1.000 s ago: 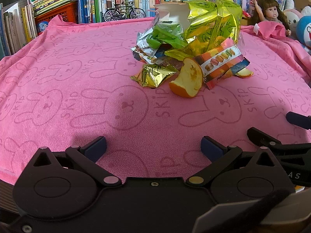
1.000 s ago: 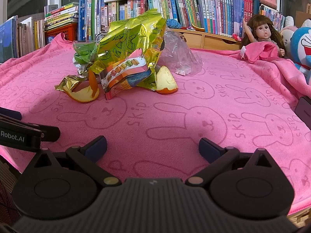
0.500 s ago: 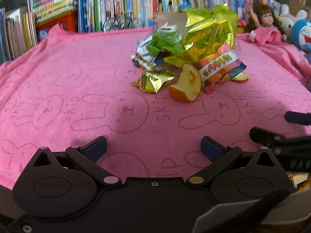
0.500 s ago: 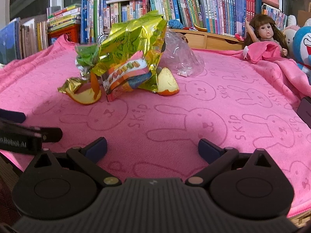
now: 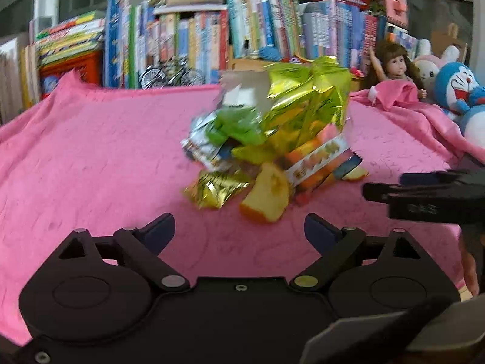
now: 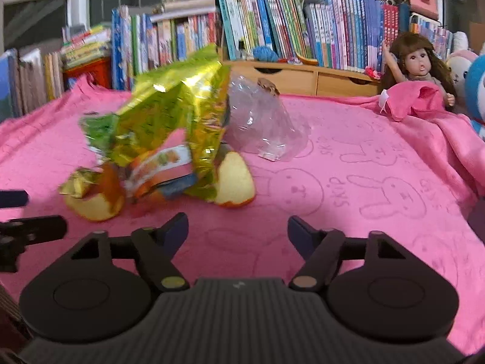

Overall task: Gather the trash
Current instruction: 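Grasp the orange peel with the left tool while the right tool grasps an apple slice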

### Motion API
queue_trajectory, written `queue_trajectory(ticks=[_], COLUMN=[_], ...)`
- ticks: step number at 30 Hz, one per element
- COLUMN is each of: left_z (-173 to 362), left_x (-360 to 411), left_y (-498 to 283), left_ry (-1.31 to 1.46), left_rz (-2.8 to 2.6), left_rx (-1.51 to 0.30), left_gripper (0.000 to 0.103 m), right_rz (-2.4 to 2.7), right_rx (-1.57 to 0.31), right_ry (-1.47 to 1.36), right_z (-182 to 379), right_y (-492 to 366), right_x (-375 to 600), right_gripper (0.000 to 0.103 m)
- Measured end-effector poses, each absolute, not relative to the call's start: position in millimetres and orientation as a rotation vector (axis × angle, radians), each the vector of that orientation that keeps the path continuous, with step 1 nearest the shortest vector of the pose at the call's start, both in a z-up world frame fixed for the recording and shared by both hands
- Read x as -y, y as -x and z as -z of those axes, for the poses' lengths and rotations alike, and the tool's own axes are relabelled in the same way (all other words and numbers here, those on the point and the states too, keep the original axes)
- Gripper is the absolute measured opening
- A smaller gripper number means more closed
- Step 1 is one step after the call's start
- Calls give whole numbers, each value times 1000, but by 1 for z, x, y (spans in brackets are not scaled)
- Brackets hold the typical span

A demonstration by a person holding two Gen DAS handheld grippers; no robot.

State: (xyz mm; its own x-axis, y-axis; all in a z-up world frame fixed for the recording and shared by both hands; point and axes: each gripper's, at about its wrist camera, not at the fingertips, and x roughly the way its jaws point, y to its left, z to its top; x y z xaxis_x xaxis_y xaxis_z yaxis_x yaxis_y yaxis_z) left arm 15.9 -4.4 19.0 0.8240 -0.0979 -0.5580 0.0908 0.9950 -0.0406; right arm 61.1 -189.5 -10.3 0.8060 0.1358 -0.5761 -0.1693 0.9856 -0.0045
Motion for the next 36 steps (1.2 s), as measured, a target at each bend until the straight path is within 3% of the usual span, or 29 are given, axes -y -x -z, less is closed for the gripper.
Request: queue_trajectory(ticks=[5,9,12,13,16,19,22,27,29,31,34,36], left_z=[-11,2,11,11,11,7,3,-2,-3,-4,-4,-1], left_x=[16,21,21,22,21,13,5,6,10,16,23,25], left_y=[-38,-54,-63,-62,-58,-51,-40,-17,-13,-13,-16,-23], left_ry=[-17,-5,12,2,7,63,117,83,53,29,18,21], left_rz=[109,124,112,100,113,120,129,136,134,120,127,123], left_rx=[-586,-621,-640,-624,-624,-620,-611,-573,-551,-544,-519,-535], left_gripper=[91,80,64,52,31,20,15,17,28,57,78,81], right_rz=[-196,-215,-217,-215,-227,-223,-231,-248,-253,-253,-245,-236], right_rx=[-658,-663,-659,-658,-651,-642,-630,-605,-597,-591,-584,-581], right_ry=[60,77,78,73,75,70,61,70,69,63,63,82], right_z=[16,22,21,20,19,17,14,8,5,4,4,5], right_y=[-94,-109,-112,-111,-102,-88,-69,-39,-29,-23,-14,-10], right_x=[188,181,177,177,178,181,184,187,189,190,193,193], right_gripper=[68,58,48,48,46,45,45,45,45,45,46,46])
